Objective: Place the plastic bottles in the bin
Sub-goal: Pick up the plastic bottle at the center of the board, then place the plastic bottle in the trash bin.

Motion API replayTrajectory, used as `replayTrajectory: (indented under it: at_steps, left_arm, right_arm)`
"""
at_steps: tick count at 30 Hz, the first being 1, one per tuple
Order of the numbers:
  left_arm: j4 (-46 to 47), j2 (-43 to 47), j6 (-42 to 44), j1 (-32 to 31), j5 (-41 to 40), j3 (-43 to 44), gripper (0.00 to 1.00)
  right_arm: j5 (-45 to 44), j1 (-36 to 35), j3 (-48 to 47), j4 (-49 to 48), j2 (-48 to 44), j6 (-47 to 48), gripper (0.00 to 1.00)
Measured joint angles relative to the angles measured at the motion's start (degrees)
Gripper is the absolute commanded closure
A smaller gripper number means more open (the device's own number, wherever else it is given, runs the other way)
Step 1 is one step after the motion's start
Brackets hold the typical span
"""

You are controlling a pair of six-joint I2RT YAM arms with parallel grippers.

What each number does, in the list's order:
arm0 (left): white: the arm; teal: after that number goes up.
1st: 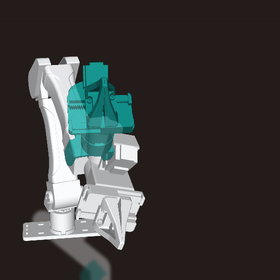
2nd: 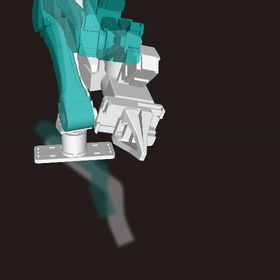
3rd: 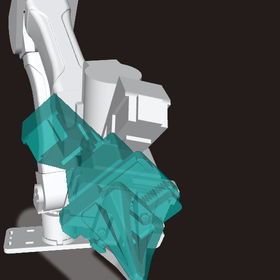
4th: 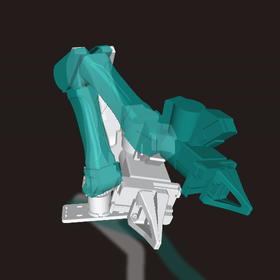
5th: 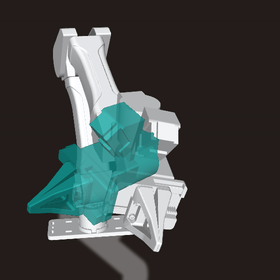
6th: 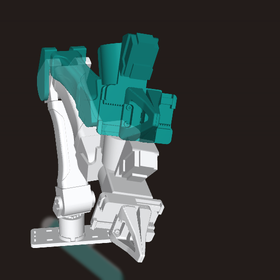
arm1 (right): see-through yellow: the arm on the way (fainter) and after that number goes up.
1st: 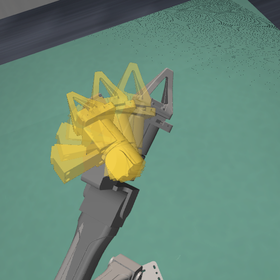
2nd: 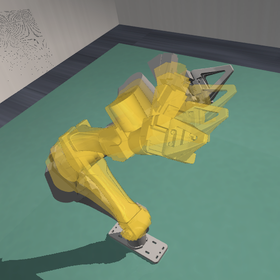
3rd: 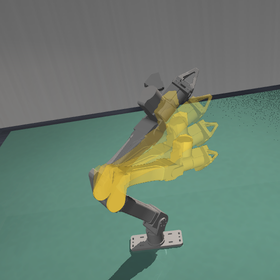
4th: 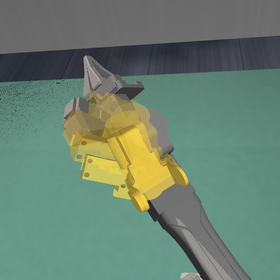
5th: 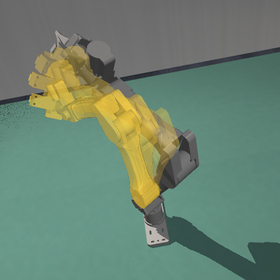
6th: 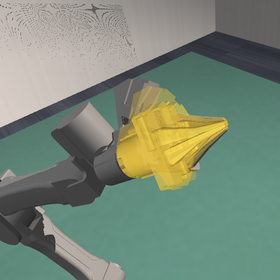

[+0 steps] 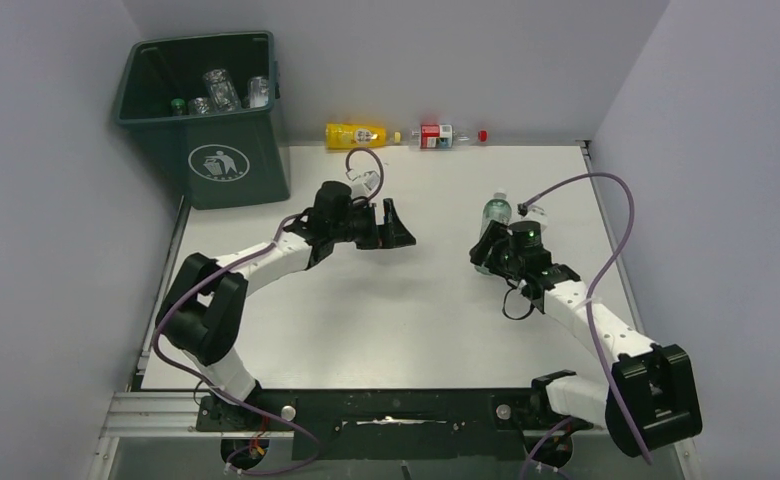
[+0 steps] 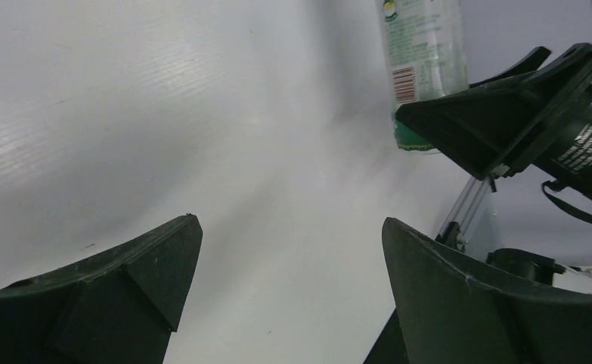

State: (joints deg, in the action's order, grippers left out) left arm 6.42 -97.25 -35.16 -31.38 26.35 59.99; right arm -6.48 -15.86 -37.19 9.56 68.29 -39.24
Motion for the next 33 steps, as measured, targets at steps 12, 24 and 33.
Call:
replayTrajectory:
  at_steps: [12, 24, 33]
  left_arm:
    - [20.22, 5.11, -18.99, 6.82, 11.76, -7.69, 0.09]
    - [35.89, 5.81, -31.36, 8.55, 15.69, -13.73, 0.09]
    - [34.27, 9.16, -29.2, 8.55, 14.49, -14.01, 0.09]
  right_arm:
    - [15.26, -0.76, 4.42, -6.32, -8.02, 5.09, 0.42]
    - [26.03, -10.86, 4.28, -13.4, -7.72, 8.85, 0.41]
    - [24.48, -18.18, 0.04, -13.79, -4.98, 9.31, 0.41]
